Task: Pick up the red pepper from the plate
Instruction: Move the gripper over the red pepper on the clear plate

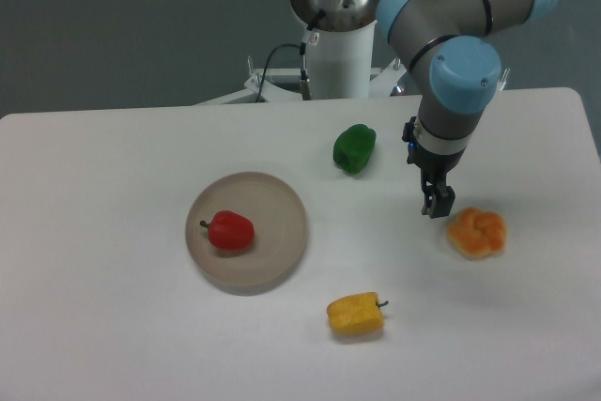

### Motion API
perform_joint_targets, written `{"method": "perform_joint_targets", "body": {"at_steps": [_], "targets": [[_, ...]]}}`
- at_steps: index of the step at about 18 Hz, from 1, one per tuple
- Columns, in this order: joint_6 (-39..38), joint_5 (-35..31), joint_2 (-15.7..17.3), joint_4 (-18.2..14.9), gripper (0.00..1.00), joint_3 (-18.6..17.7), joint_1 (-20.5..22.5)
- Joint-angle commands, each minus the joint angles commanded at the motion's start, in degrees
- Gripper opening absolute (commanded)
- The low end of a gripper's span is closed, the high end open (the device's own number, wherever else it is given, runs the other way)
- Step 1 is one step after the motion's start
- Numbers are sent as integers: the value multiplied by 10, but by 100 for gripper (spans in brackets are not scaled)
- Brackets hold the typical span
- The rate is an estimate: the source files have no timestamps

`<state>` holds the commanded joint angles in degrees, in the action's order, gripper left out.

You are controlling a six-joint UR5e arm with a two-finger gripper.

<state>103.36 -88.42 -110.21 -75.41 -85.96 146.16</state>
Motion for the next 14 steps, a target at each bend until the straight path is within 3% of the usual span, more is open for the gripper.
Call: {"method": "perform_joint_targets", "body": {"at_steps": [7,9,11,14], "targets": [[-26,5,-7,-1,100,0,-23],[-47,41,-10,0,100,-3,-28],[-103,88,-6,11,100,-10,-51],[-149,94,-8,36,100,-11,-109]]}}
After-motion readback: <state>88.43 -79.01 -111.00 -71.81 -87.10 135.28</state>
